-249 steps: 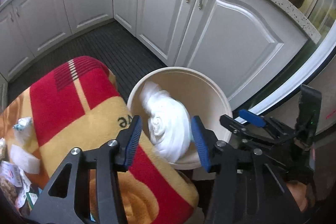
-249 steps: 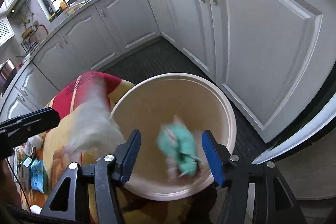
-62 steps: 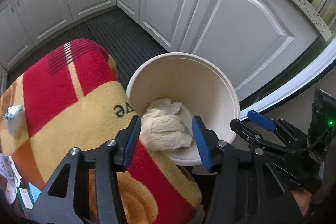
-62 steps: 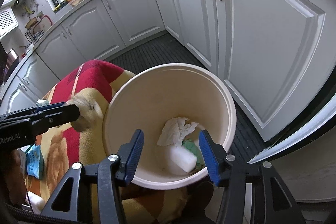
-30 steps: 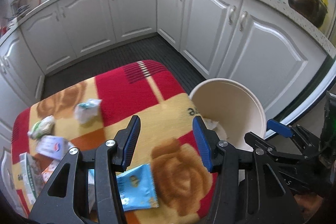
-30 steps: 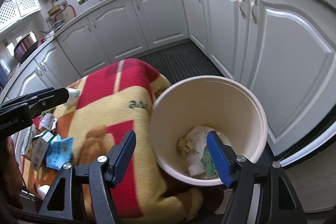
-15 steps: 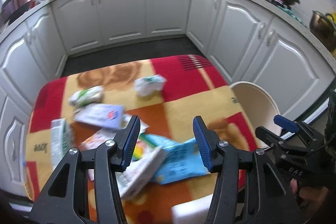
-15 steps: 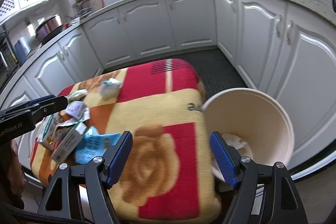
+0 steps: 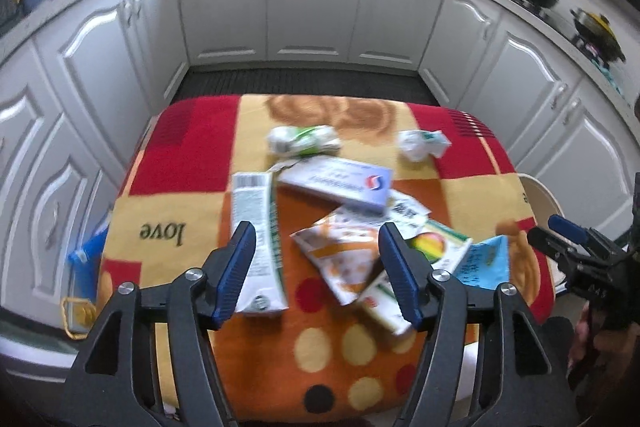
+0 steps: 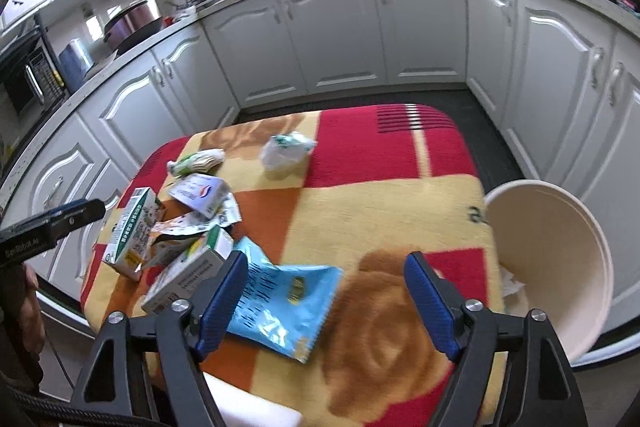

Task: Collect trash
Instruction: 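Grasp the white milk carton with the left tool while the right grasps the plastic bag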

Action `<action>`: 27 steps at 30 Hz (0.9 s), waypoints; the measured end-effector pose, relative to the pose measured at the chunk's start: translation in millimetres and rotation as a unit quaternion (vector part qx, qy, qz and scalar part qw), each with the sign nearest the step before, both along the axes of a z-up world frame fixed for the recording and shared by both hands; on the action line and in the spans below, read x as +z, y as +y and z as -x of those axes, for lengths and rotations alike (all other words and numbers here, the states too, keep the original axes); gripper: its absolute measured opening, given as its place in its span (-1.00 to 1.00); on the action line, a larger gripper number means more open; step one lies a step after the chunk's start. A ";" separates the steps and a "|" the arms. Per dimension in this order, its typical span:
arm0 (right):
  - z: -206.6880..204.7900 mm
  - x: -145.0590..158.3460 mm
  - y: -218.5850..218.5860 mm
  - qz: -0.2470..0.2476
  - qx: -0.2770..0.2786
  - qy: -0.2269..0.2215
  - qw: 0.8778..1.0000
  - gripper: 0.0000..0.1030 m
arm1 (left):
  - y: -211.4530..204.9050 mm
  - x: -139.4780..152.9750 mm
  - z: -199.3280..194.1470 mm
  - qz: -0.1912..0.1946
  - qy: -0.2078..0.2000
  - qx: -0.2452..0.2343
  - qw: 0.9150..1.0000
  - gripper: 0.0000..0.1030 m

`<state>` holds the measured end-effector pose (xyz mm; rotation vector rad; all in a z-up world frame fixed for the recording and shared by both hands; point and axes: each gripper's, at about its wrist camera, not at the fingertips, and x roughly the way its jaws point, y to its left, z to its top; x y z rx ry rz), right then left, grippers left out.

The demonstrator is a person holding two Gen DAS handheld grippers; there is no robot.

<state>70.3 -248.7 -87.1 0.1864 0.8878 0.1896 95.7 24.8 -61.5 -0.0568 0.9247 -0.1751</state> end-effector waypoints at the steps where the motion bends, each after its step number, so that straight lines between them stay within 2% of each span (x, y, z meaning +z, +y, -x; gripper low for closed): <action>1: -5.4 -0.4 3.9 0.002 0.003 0.002 1.000 0.54 | 6.1 -3.7 -0.7 0.008 0.005 0.005 1.000 0.27; 4: -24.6 -3.3 14.3 0.002 0.015 0.010 1.000 0.55 | 19.7 -17.6 -7.8 0.025 0.025 0.019 0.999 0.29; 10: -69.0 -10.6 36.8 0.007 0.037 0.023 0.999 0.55 | 29.1 -39.6 -26.7 0.023 0.045 0.032 0.998 0.29; 22: -170.7 -54.6 72.3 0.042 0.061 0.069 0.995 0.55 | 34.3 -72.3 -53.1 -0.002 0.061 0.044 0.997 0.25; 23: -176.0 -59.2 73.3 0.039 0.063 0.072 0.995 0.47 | 36.0 -73.5 -53.4 0.003 0.060 0.044 0.997 0.18; 24: -177.7 -61.8 73.6 0.038 0.062 0.073 0.995 0.12 | 38.4 -74.8 -53.6 0.013 0.060 0.042 0.997 -0.13; 25: -179.9 -64.5 73.4 0.035 0.062 0.075 0.995 -0.15 | 39.1 -76.2 -53.9 0.016 0.065 0.042 0.997 -0.25; 26: -180.9 -66.9 73.0 0.029 0.064 0.078 0.995 -0.33 | 40.8 -76.7 -53.9 0.021 0.066 0.043 0.997 -0.25; 27: -179.5 -67.2 72.5 0.023 0.066 0.076 0.995 -0.39 | 42.1 -76.0 -53.1 0.026 0.063 0.044 0.997 -0.26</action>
